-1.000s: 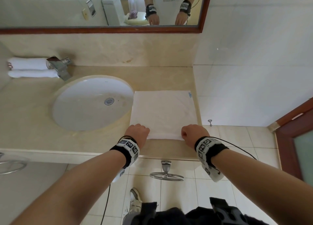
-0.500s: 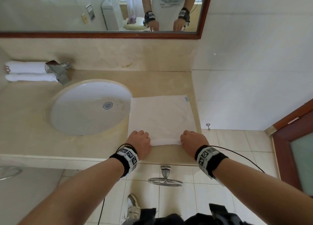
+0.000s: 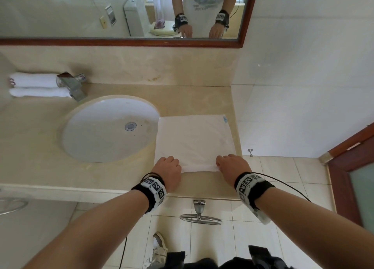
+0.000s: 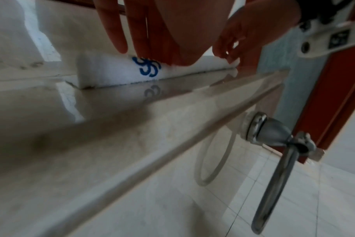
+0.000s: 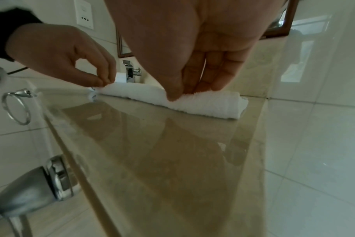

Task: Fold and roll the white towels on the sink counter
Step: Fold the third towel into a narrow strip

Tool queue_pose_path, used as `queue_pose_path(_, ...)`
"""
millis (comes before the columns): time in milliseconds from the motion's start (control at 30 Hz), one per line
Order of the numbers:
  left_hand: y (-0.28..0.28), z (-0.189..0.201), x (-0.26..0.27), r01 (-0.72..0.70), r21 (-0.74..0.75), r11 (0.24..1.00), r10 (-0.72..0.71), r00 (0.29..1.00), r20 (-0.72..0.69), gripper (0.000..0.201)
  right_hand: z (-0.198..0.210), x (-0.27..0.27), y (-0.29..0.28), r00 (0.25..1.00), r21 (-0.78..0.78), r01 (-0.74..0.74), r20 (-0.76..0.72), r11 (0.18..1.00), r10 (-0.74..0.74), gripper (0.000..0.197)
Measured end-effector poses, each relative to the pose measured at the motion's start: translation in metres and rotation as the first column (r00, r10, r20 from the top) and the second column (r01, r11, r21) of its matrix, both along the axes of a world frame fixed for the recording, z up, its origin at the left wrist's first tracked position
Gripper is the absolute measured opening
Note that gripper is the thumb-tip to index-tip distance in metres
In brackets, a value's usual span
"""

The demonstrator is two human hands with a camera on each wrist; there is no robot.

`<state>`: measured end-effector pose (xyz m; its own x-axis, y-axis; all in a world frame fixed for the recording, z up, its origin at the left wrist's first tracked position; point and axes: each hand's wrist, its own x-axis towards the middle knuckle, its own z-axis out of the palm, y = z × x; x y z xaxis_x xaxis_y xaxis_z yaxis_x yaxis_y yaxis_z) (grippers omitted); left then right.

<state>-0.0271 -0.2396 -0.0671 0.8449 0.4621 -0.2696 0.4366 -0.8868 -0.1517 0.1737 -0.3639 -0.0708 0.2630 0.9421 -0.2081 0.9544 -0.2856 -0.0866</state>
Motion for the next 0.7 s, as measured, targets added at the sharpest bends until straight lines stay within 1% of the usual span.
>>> queue_pose_path(67,0.004,-0.013,-0.001,0.042,0.016,0.999,-0.042,0.999,-0.003,0.018,0.001,0.002,0.002,1.0,0.008,0.024,-0.002,1.0,-0.024,0.023)
queue_pose_path(100,0.006,-0.014,0.0,0.04,0.02,0.999,-0.04,0.999,0.01,0.02,0.001,0.003,0.003,0.999,0.01,0.037,-0.007,0.999,-0.037,0.024)
queue_pose_path(167,0.009,-0.014,0.002,0.046,0.07,0.997,-0.048,0.998,0.039,0.019,-0.002,0.003,0.003,0.999,0.027,0.042,-0.004,0.999,-0.042,0.025)
queue_pose_path(233,0.009,-0.012,0.005,0.061,0.088,0.994,-0.068,0.994,0.082,0.013,-0.006,0.001,0.003,0.999,0.036,0.047,0.0,0.998,-0.047,0.026)
queue_pose_path(300,0.009,-0.009,0.007,0.035,0.02,0.999,-0.037,0.996,0.083,0.003,-0.007,0.0,0.004,0.997,0.028,0.075,-0.025,0.997,-0.074,0.027)
queue_pose_path(333,0.008,-0.009,0.008,-0.003,-0.025,1.0,0.004,0.999,0.037,0.013,-0.006,0.0,0.005,0.995,0.021,0.092,-0.041,0.996,-0.091,0.028)
queue_pose_path(367,0.01,-0.012,0.008,-0.014,-0.007,1.0,0.014,1.0,0.007,0.022,-0.005,0.0,0.005,0.993,0.013,0.103,-0.052,0.995,-0.102,0.028)
queue_pose_path(433,0.013,-0.014,0.007,-0.022,-0.017,1.0,0.022,1.0,-0.01,0.028,-0.001,0.0,0.005,0.992,0.005,0.112,-0.061,0.994,-0.112,0.026)
queue_pose_path(567,0.021,-0.018,0.007,-0.057,-0.065,0.996,0.06,0.997,0.057,0.025,0.003,0.0,0.007,0.991,-0.005,0.124,-0.041,0.992,-0.124,0.022)
queue_pose_path(700,0.023,-0.018,0.011,-0.12,-0.117,0.986,0.136,0.982,0.131,0.026,0.003,-0.002,0.01,0.993,-0.076,0.114,-0.028,0.991,-0.116,0.024)
